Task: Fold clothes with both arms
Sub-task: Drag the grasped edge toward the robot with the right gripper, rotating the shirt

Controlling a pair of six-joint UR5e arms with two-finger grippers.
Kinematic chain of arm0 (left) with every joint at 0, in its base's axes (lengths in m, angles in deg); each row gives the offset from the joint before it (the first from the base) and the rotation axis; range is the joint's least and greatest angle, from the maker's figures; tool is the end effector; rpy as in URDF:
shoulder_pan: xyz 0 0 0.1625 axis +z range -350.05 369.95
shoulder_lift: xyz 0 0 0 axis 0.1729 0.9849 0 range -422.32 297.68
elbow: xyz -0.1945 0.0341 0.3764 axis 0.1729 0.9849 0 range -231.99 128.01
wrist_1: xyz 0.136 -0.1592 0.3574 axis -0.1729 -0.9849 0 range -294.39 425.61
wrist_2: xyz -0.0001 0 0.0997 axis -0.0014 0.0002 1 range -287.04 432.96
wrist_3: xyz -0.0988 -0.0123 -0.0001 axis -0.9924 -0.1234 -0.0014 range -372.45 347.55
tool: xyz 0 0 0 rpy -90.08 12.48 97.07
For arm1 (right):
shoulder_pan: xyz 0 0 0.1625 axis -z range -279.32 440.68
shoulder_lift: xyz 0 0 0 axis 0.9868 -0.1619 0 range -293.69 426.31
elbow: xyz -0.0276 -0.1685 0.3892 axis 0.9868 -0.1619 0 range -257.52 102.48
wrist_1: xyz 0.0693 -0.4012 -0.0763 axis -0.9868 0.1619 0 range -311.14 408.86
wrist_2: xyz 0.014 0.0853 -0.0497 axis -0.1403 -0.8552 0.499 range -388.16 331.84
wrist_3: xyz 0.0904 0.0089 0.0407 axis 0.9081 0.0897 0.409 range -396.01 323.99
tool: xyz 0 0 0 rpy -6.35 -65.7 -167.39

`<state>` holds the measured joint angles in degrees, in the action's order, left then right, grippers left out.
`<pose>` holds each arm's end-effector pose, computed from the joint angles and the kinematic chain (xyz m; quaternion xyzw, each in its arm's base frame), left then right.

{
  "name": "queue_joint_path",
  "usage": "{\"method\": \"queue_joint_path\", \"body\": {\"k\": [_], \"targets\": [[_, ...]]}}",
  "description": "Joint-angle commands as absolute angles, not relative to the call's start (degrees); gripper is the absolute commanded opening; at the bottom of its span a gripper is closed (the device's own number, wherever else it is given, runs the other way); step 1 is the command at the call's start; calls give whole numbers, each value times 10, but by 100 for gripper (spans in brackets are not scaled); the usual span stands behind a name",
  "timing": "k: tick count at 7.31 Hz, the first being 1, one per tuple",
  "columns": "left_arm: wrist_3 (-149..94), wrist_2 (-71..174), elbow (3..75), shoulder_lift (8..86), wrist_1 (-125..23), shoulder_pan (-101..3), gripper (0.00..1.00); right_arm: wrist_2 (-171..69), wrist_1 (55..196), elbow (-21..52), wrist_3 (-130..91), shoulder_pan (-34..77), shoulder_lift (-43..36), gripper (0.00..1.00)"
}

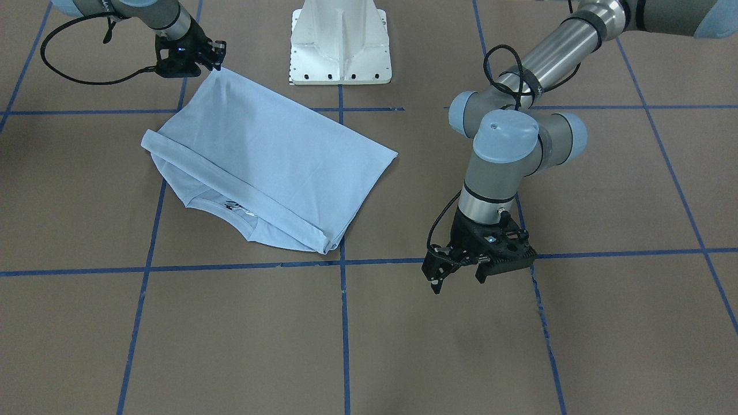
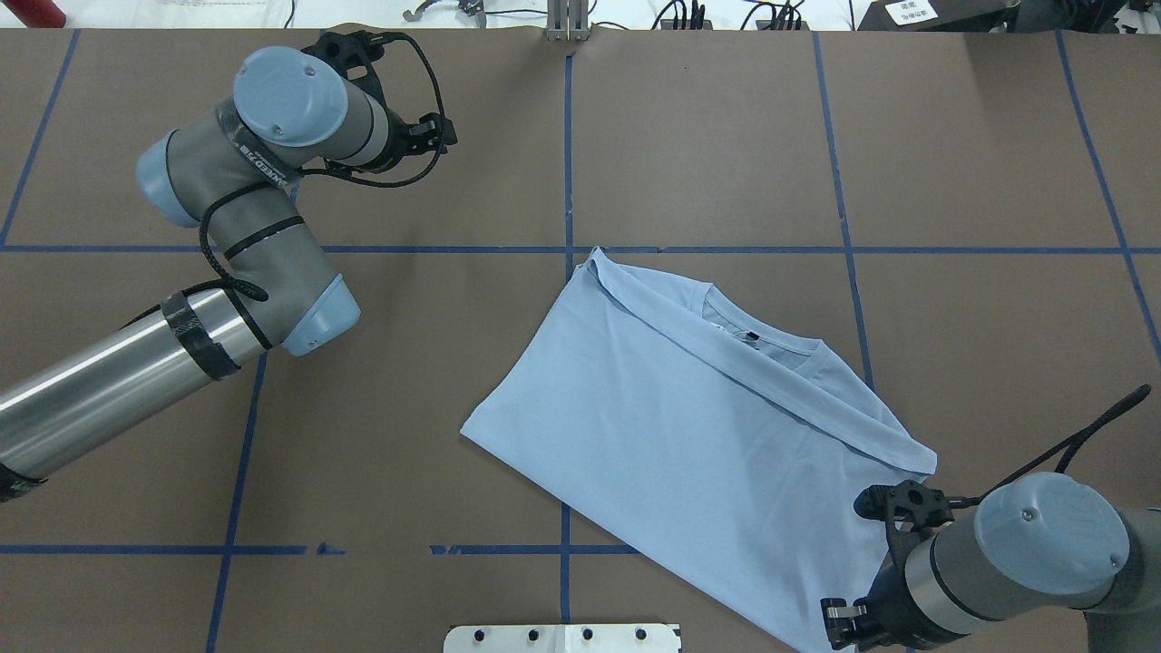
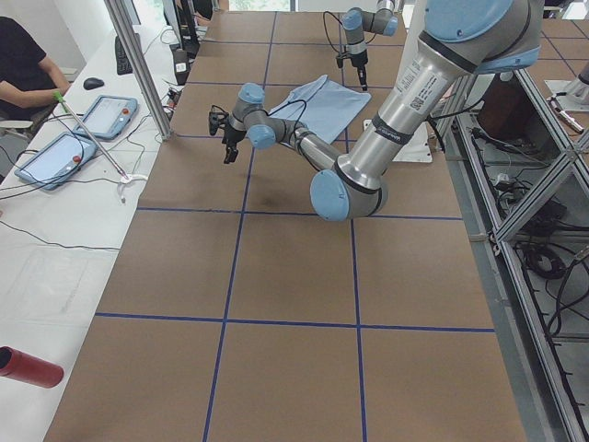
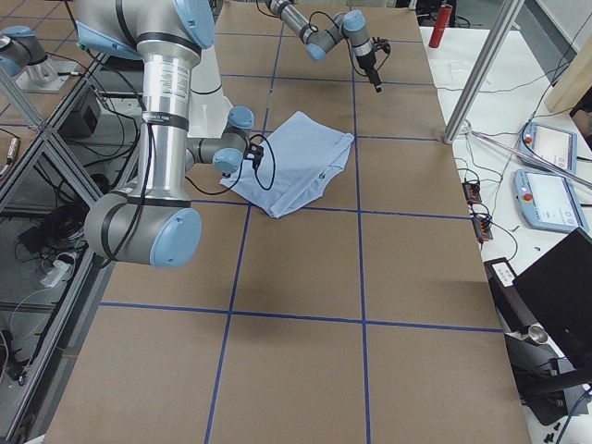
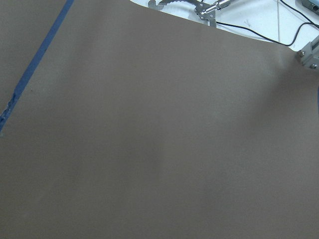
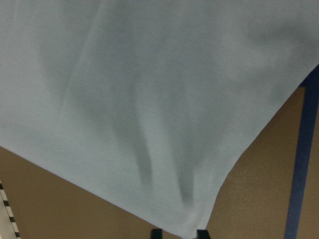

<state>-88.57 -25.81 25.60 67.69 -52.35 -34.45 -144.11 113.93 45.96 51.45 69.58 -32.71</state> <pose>0.4590 -0.6151 0.2797 0.1673 0.4388 -0.1978 0.8604 -0.3979 -0.1696 0.4023 -0.1541 -0.4285 -0.0274 0.8899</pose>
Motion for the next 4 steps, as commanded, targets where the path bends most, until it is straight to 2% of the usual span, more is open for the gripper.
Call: {"method": "queue_joint_path", "body": {"k": [1,4], "targets": [[-890,-304,270,676,-523,-328,100,-1428,1135,461,515,653,-320,100],[-996,-316,368,614,-508,-264,100,-1426,1135,455,514,537,-261,100]]}}
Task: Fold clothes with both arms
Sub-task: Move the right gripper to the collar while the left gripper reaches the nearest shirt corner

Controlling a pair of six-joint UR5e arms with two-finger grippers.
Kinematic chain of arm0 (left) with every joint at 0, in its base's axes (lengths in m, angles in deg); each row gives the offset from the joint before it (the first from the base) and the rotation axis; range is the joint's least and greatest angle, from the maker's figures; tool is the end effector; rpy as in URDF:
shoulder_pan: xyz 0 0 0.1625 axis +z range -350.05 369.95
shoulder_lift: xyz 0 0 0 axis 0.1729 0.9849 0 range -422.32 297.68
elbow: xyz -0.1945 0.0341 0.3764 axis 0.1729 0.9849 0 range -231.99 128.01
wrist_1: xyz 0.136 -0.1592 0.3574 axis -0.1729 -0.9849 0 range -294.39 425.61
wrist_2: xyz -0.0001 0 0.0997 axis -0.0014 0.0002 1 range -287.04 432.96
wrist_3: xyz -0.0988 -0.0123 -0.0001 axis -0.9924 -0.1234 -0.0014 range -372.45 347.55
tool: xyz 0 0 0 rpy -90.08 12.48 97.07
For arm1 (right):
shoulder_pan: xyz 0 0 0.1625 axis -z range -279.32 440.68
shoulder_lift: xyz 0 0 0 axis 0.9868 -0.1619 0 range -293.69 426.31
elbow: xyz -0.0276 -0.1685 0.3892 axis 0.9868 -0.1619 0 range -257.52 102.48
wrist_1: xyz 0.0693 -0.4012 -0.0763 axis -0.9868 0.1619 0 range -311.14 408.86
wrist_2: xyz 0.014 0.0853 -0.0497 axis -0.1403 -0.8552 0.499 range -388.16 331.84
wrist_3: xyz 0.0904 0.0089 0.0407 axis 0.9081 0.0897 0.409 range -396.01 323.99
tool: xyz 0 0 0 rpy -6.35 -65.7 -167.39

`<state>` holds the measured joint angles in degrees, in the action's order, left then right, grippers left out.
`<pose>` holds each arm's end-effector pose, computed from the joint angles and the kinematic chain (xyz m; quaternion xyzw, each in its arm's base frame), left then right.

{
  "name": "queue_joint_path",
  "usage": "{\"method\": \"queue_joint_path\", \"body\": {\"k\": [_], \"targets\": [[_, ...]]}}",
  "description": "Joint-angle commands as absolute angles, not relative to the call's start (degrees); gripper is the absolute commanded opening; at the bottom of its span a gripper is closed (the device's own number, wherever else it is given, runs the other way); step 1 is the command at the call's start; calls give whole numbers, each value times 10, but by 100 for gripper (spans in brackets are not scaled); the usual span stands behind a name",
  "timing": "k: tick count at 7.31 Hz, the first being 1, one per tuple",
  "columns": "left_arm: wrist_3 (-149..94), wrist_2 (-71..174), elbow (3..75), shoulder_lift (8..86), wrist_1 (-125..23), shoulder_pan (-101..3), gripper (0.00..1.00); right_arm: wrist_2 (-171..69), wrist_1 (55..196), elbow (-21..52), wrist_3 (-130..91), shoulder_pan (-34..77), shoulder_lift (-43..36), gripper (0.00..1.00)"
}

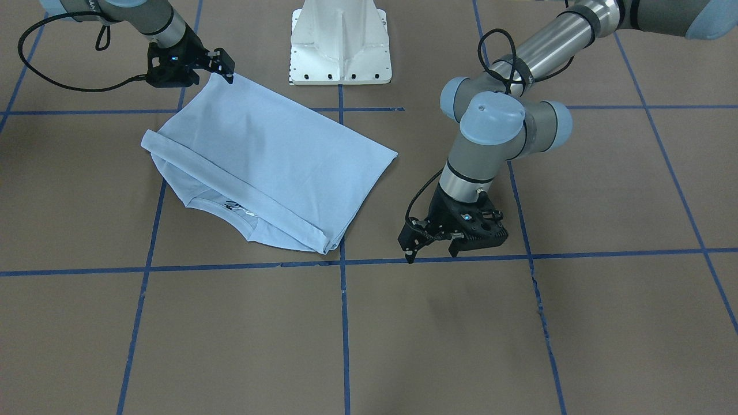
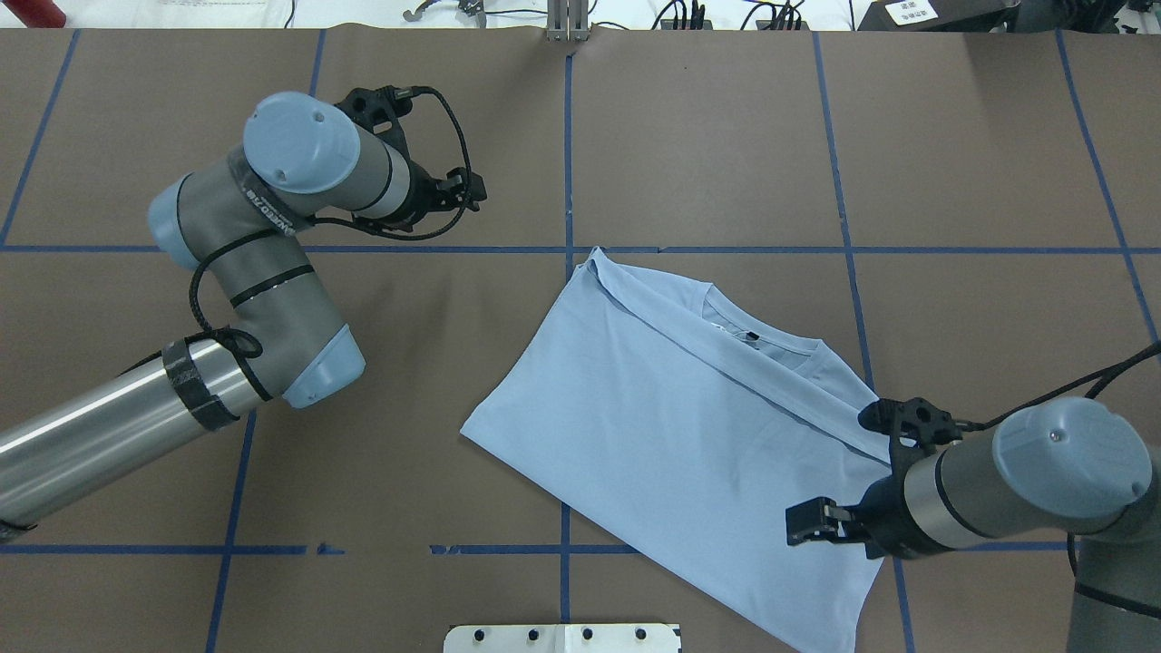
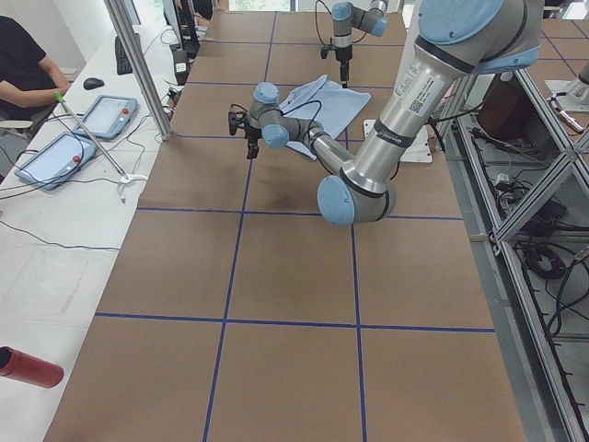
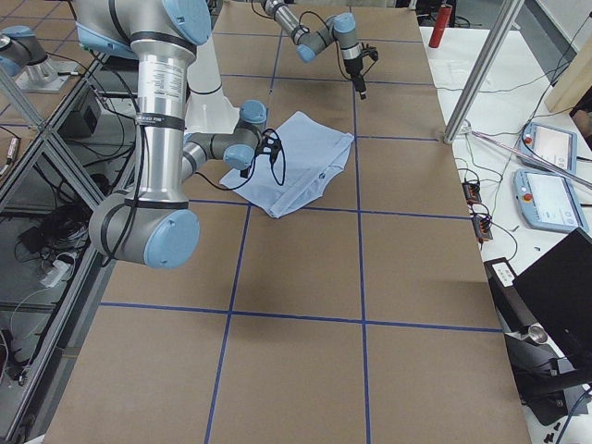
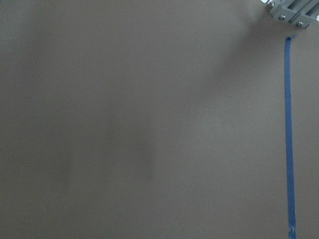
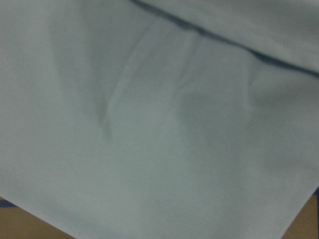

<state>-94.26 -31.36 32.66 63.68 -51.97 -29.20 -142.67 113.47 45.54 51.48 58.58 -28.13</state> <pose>0.4910 -0.5400 0.2724 0.0942 0.4858 -0.1730 0.8516 -0.3759 -0.2520 0.3708 -0.0901 -0.4738 0.0532 0.8744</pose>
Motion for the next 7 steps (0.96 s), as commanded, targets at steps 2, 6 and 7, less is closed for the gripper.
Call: {"method": "queue_joint_path", "body": {"k": [2,6,7], "targets": [[-1107,-311,445,596,-411,-198,94,-1428,1135,454,515,498,-227,100],[-1206,-275,482,584,-323,-115,85,-1425,1135,451,515,481,-225,100],[-1206,-272,475,584,-324,-115,85,-1426,1135,451,515,481,-225,100]]}}
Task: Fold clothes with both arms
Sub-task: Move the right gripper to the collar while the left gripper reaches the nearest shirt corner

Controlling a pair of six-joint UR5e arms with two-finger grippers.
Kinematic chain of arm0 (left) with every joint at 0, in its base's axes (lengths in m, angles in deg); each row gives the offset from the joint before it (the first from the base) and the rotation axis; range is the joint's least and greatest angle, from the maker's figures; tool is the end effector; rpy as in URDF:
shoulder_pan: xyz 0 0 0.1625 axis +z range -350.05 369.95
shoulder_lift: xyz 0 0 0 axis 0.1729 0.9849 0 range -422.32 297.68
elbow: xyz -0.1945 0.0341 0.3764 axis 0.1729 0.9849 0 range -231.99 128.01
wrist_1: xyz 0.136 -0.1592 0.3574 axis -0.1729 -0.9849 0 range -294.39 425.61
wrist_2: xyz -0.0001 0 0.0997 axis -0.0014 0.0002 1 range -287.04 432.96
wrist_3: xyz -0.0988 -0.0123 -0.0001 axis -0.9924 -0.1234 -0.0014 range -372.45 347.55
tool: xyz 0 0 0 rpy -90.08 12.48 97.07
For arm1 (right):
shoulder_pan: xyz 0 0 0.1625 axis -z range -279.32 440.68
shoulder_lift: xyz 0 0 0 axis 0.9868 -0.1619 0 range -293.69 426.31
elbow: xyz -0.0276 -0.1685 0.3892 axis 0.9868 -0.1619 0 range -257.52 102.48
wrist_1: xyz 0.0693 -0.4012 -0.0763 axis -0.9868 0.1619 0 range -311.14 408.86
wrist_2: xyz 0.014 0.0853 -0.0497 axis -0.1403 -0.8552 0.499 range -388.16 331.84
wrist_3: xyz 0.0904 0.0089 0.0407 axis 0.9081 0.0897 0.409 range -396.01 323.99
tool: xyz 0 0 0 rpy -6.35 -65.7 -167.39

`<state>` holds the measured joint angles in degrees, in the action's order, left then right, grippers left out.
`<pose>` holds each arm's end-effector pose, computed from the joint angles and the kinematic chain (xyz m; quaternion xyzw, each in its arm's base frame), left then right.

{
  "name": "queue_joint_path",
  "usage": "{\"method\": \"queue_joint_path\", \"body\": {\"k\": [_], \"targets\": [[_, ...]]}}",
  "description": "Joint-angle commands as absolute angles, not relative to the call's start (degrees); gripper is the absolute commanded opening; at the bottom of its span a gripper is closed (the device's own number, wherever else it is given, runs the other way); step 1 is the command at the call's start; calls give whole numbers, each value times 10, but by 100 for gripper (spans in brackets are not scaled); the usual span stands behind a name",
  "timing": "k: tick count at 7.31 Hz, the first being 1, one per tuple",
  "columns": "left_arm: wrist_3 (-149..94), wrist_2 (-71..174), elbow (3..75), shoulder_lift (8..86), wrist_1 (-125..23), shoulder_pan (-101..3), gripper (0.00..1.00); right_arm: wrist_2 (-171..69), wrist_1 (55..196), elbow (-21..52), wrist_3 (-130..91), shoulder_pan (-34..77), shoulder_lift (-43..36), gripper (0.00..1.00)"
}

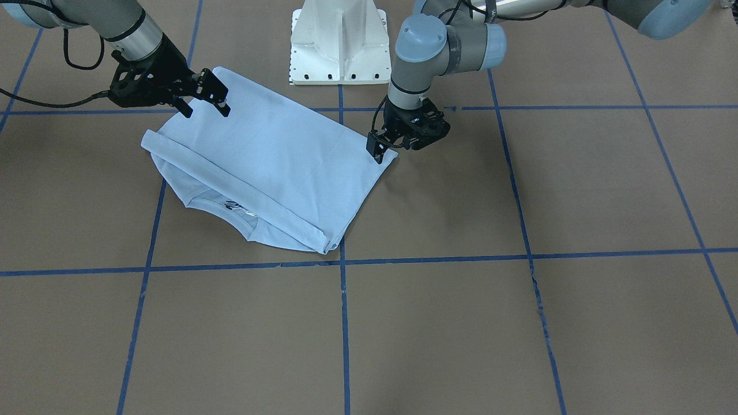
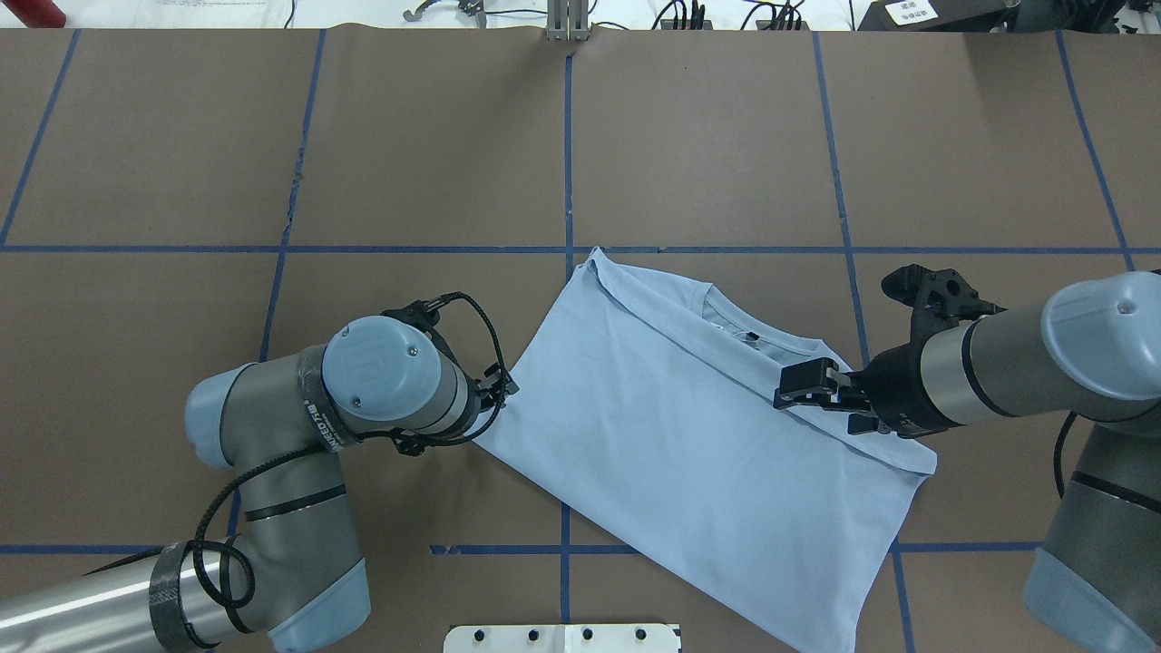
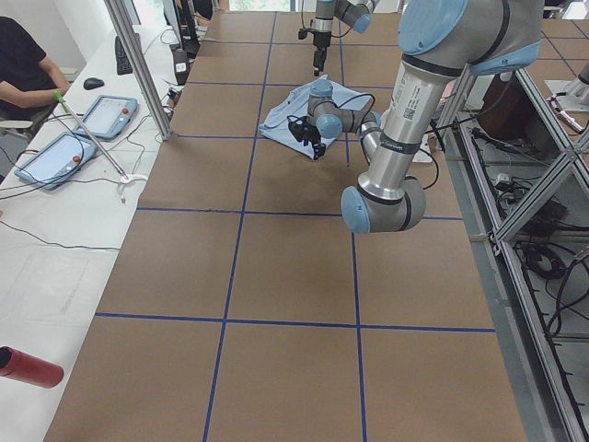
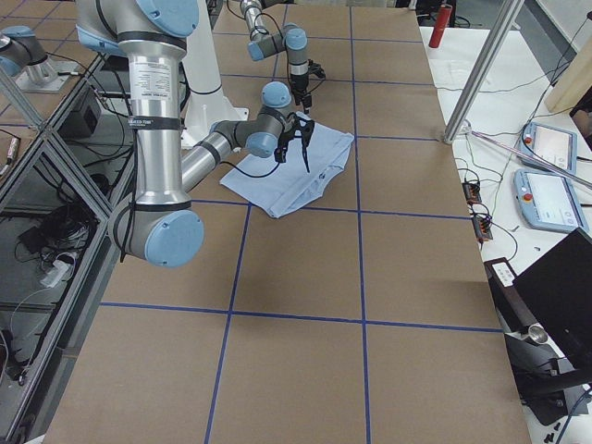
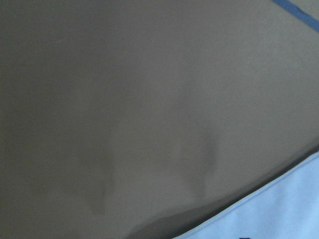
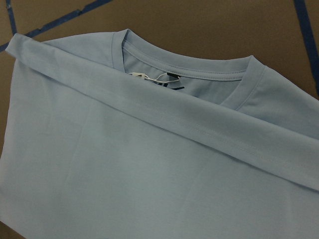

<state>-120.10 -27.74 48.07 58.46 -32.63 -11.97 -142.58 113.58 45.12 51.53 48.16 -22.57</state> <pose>0.5632 -0.3506 0.2599 -0.0692 0.4164 -0.2702 0.8654 -0.3410 -0.3268 0.3305 -0.0307 -0.5146 0.1200 0.8484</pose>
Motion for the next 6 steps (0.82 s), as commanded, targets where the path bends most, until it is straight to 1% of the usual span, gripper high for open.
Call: {"method": "queue_joint_path", "body": {"k": [1,2,3,5,6], "targets": [[-1205,-272,470,584,-324,-115,84,-1426,1135,451,515,481,-225,100],[-1206,-272,471,584,-323,-115,82,-1427,1135,451,515,480,-225,100],[-1206,-272,472,584,-324,-114,75,-1427,1135,451,515,480,-225,100],[-1206,-272,472,584,-324,-107,65,-1427,1136,450,514,479,-225,100],[-1205,-271,471,584,-324,-103,57,-1427,1136,451,514,479,-225,100]]}}
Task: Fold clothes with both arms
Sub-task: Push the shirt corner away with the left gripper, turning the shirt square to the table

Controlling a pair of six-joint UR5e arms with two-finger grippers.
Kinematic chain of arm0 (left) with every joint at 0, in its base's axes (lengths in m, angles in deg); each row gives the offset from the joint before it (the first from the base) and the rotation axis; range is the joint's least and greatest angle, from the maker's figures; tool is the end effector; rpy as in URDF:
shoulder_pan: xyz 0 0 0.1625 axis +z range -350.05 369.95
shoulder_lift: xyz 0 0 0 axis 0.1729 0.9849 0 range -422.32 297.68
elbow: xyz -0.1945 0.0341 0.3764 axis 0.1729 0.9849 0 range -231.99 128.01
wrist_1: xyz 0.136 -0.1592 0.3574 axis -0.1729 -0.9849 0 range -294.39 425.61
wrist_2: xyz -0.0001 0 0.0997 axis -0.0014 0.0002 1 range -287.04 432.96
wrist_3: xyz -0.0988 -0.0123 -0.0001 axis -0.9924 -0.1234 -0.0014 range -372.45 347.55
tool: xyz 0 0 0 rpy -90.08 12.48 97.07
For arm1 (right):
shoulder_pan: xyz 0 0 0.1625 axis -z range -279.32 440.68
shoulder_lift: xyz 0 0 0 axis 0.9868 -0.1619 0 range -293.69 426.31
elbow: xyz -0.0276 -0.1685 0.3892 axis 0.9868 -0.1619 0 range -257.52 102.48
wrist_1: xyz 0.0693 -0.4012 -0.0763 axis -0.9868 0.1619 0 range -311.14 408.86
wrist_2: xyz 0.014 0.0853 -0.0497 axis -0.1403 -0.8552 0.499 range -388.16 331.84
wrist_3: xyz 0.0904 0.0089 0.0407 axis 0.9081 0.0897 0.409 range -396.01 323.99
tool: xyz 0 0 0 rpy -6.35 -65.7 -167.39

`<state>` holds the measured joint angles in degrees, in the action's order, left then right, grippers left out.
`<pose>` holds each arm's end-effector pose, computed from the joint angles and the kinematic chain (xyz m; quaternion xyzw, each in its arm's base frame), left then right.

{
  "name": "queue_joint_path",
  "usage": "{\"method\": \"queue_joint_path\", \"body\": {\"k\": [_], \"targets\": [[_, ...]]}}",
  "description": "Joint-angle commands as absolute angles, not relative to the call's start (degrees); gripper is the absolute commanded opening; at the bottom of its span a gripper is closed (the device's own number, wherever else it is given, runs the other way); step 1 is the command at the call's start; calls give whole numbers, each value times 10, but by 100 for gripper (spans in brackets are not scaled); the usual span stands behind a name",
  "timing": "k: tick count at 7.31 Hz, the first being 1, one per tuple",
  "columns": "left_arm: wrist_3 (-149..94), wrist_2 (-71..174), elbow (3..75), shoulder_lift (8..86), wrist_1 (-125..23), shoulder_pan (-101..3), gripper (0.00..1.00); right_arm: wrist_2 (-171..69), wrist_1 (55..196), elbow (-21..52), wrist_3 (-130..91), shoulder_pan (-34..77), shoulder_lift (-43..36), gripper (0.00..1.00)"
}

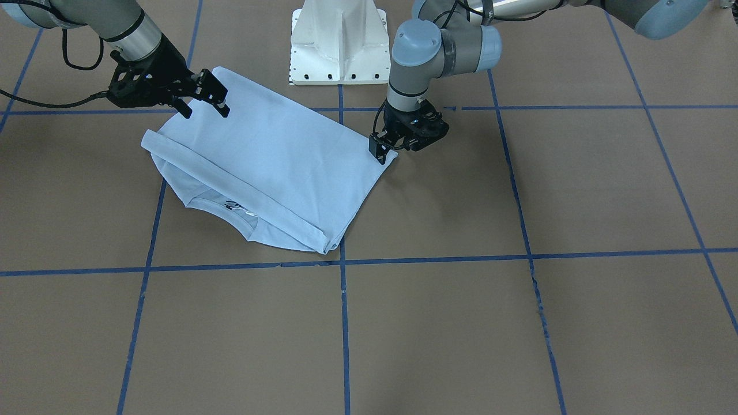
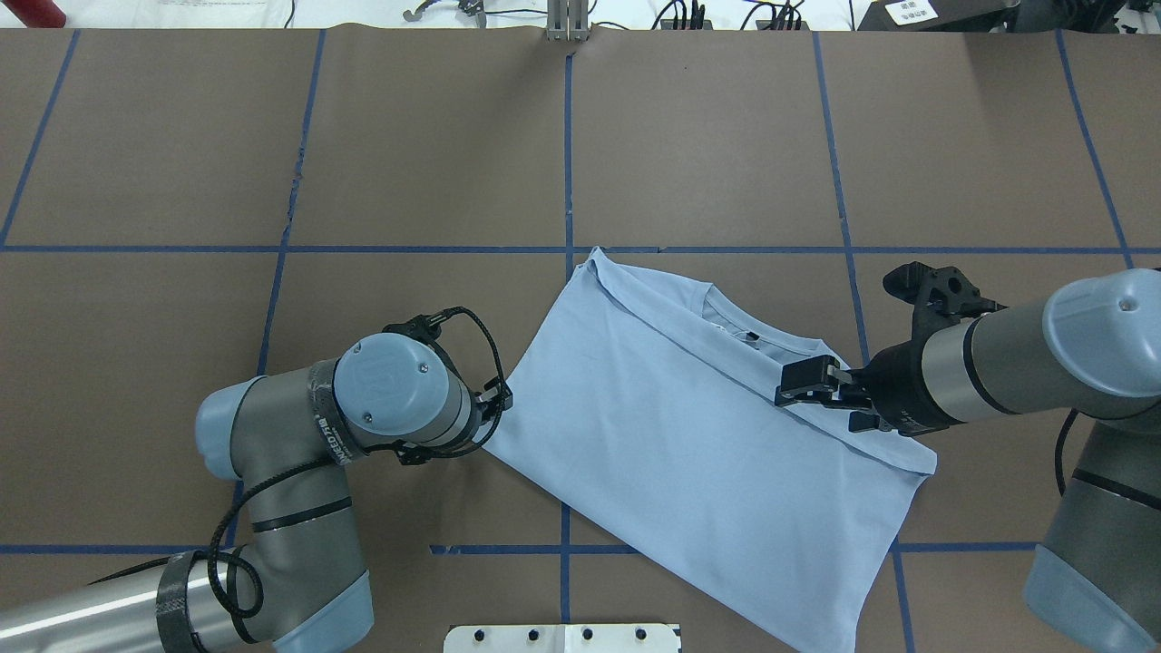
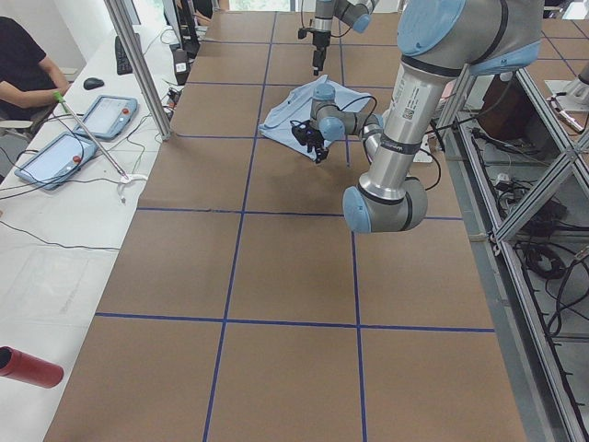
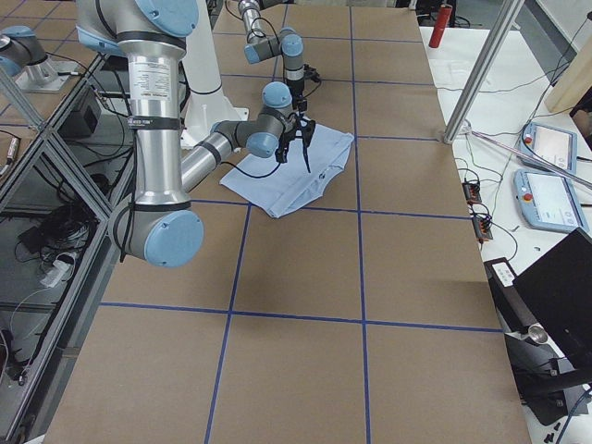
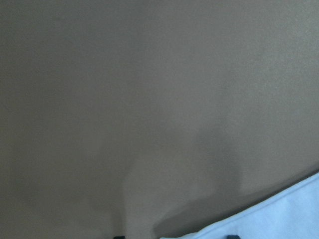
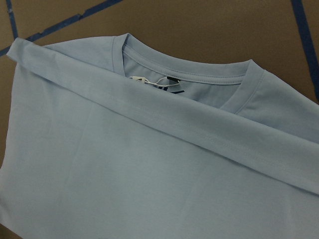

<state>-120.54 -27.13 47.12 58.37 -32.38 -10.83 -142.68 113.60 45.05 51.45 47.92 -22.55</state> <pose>0.5738 -0.3418 0.2689 -0.0708 0.4053 -0.2695 0.8707 -0.3400 -0.3283 0.3309 -0.0302 -0.5144 0.1209 0.8485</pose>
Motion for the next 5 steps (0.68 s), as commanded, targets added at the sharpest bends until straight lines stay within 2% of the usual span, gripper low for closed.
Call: {"method": "queue_joint_path", "body": {"k": [1,2,3,4,5], "targets": [[-1205,-271,472,585,-324,-102,46,-1428,1136,451,514,478,-225,100],[-1205,-271,472,585,-324,-102,30,-1428,1136,451,514,477,-225,100],[-1205,-271,472,585,-324,-102,8,-1428,1136,451,514,477,-225,100],[-1205,-266,472,584,-323,-102,0,-1428,1136,451,515,477,-226,100],[-1204,-260,475,584,-323,-103,0,-1428,1136,451,515,476,-226,100]]}}
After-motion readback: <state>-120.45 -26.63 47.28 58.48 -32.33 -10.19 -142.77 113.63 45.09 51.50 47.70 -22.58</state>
